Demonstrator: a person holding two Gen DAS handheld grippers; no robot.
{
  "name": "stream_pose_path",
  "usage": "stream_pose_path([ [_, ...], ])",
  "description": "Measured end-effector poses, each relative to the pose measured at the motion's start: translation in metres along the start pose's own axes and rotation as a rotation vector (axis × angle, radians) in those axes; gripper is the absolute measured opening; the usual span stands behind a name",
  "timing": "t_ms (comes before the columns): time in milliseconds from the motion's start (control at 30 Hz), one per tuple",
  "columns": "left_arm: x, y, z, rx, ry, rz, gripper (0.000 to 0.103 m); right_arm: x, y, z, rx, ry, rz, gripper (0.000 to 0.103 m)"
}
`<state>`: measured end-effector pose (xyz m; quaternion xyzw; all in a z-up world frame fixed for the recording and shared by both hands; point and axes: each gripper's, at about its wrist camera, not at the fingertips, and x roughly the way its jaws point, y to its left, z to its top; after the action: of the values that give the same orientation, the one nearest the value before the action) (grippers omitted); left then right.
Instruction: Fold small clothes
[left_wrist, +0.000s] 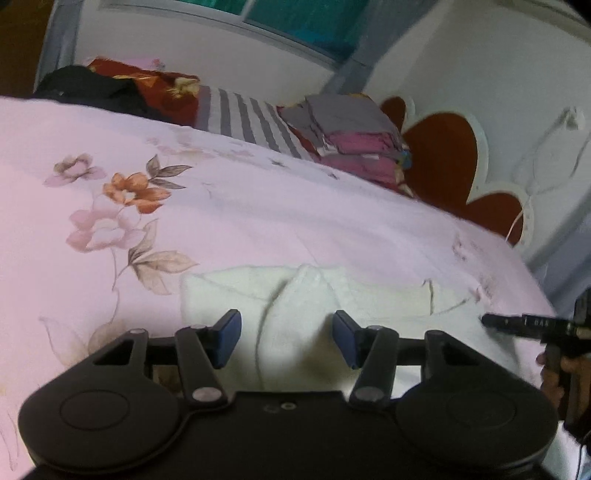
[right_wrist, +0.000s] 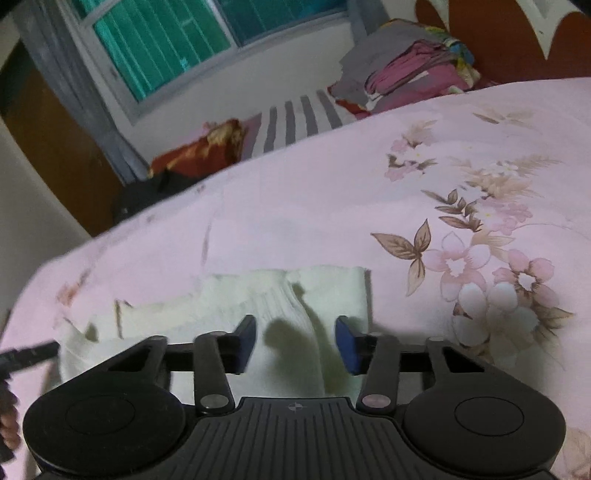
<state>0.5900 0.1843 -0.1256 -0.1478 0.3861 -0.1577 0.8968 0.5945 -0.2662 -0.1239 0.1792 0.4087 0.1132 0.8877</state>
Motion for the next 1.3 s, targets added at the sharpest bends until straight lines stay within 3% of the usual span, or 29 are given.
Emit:
stream_pose_path([
  [100, -0.002, 0.003, 0.004, 0.008, -0.015, -0.001, 0.052, 0.010, -0.001, -0.003, -0.017, 0.013, -0.009, 0.037],
  [233, 0.000, 0.013, 0.005, -0.013, -0.012, -0.073, 0.052, 0.009, 0.001, -0.001, -0.041, 0.020, -0.009, 0.027],
  [333, 0.006, 0.015, 0.007, -0.020, -0.003, -0.133, 0.052, 0.015, 0.001, 0.004, -0.055, 0.028, -0.002, 0.026],
  [367, 0.009, 0.014, 0.007, -0.016, 0.011, -0.135, 0.044, 0.016, 0.002, 0.005, -0.060, 0.031, 0.000, 0.026],
  [400, 0.013, 0.012, 0.007, -0.007, 0.022, -0.137, 0.024, 0.019, 0.001, 0.007, -0.068, 0.033, 0.000, 0.026],
  [433, 0.015, 0.010, 0.006, 0.008, 0.029, -0.130, 0.011, 0.020, 0.002, 0.007, -0.077, 0.036, -0.002, 0.012],
  [467, 0.015, 0.009, 0.006, 0.015, 0.022, -0.115, 0.008, 0.021, 0.003, 0.007, -0.088, 0.034, -0.005, 0.001],
  [567, 0.005, 0.007, 0.003, 0.020, -0.064, -0.099, 0.008, 0.011, 0.009, 0.006, -0.114, -0.042, -0.030, 0.001],
  [667, 0.015, 0.003, 0.005, 0.034, -0.063, -0.029, 0.008, -0.001, 0.010, 0.006, -0.108, -0.137, -0.040, 0.001],
  [967, 0.039, 0.012, 0.007, -0.022, -0.030, -0.012, 0.008, 0.028, -0.001, 0.008, -0.103, -0.097, -0.088, 0.001],
  [1033, 0.040, 0.014, 0.006, -0.054, -0.029, -0.012, 0.013, 0.035, -0.003, 0.003, -0.121, -0.081, -0.109, 0.001],
  [1100, 0.030, 0.010, 0.006, -0.045, -0.045, 0.029, 0.032, 0.035, 0.001, 0.003, -0.131, -0.090, -0.127, 0.001],
  [1133, 0.018, 0.001, 0.005, -0.007, -0.078, 0.094, 0.042, 0.031, 0.004, 0.003, -0.135, -0.100, -0.153, 0.002],
  [1167, 0.004, -0.011, 0.002, 0.045, -0.134, 0.156, 0.060, 0.023, 0.011, 0.002, -0.152, -0.133, -0.215, 0.009],
  [1200, -0.005, -0.020, -0.001, 0.069, -0.175, 0.176, 0.067, 0.013, 0.017, 0.000, -0.161, -0.189, -0.289, 0.046],
  [1233, -0.010, -0.030, -0.004, 0.076, -0.182, 0.141, 0.066, 0.003, 0.022, -0.003, -0.142, -0.239, -0.322, 0.077],
  [1267, -0.009, -0.041, -0.007, 0.083, -0.156, 0.089, 0.063, -0.005, 0.027, -0.006, -0.110, -0.261, -0.287, 0.074],
  [1300, -0.005, -0.053, -0.011, 0.109, -0.131, 0.057, 0.058, -0.008, 0.036, -0.010, -0.101, -0.244, -0.204, 0.065],
])
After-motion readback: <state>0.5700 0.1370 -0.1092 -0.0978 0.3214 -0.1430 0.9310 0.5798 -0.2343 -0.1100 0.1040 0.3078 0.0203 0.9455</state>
